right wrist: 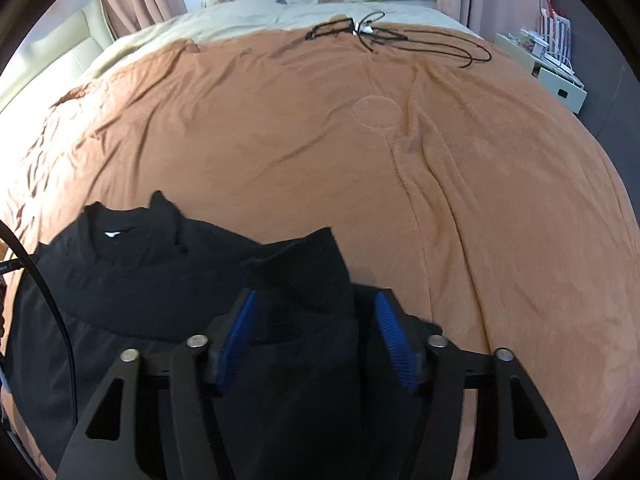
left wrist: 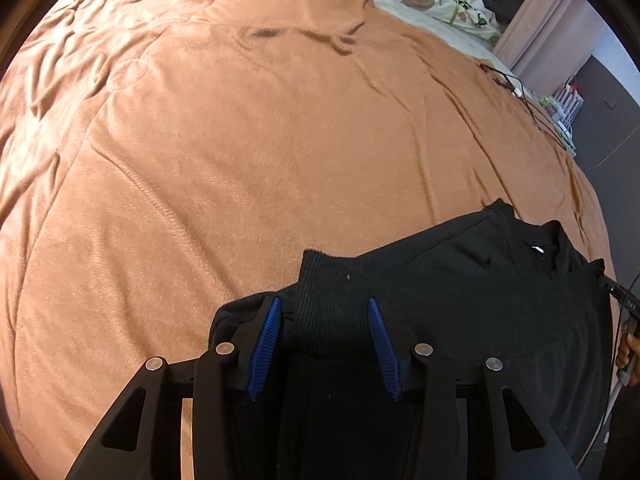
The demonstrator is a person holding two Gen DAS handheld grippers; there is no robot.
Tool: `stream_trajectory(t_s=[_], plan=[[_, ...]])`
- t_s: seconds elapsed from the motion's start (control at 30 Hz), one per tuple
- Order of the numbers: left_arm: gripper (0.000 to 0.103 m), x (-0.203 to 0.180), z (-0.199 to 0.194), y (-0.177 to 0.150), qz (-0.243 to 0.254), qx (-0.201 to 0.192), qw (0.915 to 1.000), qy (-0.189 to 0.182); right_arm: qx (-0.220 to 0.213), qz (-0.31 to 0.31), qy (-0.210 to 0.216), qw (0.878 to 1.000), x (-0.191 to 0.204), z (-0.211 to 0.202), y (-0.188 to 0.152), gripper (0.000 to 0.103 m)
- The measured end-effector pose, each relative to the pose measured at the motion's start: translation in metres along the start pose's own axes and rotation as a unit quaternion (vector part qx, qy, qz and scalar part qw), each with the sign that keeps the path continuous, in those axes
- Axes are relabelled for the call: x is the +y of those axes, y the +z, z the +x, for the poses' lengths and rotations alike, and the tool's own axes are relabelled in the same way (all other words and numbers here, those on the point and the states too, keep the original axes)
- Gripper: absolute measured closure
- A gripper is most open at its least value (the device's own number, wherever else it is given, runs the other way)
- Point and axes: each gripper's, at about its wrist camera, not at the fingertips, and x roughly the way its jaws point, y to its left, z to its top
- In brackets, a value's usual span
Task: Fold small clothes
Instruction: 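Grasp the folded edge with both grippers and lift it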
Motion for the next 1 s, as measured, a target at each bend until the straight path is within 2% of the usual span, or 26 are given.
stream_trajectory(t_s=[0.03, 0.07, 0.1, 0.13, 0.17, 0.2, 0.4, 0.5, 0.63, 0.7, 0.9, 1.0], plan=[[0.061, 0.0, 0.002, 0.002, 0.0, -0.003, 1.0, 0.0, 0.004, -0.001, -0.003, 1.0, 0.003, 0.006, 0.003, 0.058], [0.064, -0.001, 0.002, 0.003, 0.0, -0.005, 1.0, 0.001, 0.007, -0.002, -0.006, 1.0, 0.003, 0.01, 0.005, 0.069], [0.074, -0.001, 0.001, 0.004, 0.001, -0.009, 1.0, 0.0, 0.006, -0.003, -0.006, 1.0, 0.003, 0.013, 0.007, 0.076], [0.089, -0.001, 0.0, 0.006, 0.002, -0.012, 0.9999, 0.0, 0.003, -0.006, -0.005, 1.0, 0.005, 0.013, 0.008, 0.087], [0.094, -0.002, -0.001, 0.007, 0.004, -0.013, 0.9999, 0.001, -0.002, -0.011, -0.006, 1.0, 0.007, 0.012, 0.008, 0.094], [0.096, -0.001, -0.004, 0.007, 0.006, -0.016, 0.9999, 0.003, -0.009, -0.02, -0.01, 1.0, 0.01, 0.01, 0.009, 0.097], [0.099, 0.0, -0.04, 0.01, 0.009, -0.062, 0.998, -0.012, -0.058, -0.023, -0.017, 0.998, 0.014, -0.022, 0.003, 0.099], [0.099, -0.002, -0.054, 0.013, 0.011, -0.078, 0.9969, -0.005, -0.077, -0.019, -0.018, 0.997, 0.016, -0.04, 0.003, 0.099], [0.099, -0.003, -0.077, 0.023, 0.0, -0.112, 0.9936, -0.006, -0.097, -0.018, -0.024, 0.995, 0.02, -0.058, 0.005, 0.099], [0.099, -0.004, -0.082, 0.031, -0.009, -0.121, 0.9924, -0.018, -0.103, -0.015, -0.03, 0.994, 0.021, -0.063, 0.007, 0.099], [0.099, -0.021, -0.064, 0.059, 0.005, -0.116, 0.9932, 0.012, -0.091, -0.001, -0.054, 0.994, 0.025, -0.043, 0.022, 0.099], [0.099, -0.019, -0.039, 0.065, -0.005, -0.101, 0.9938, 0.046, -0.083, 0.004, -0.058, 0.995, 0.027, -0.023, 0.033, 0.099]])
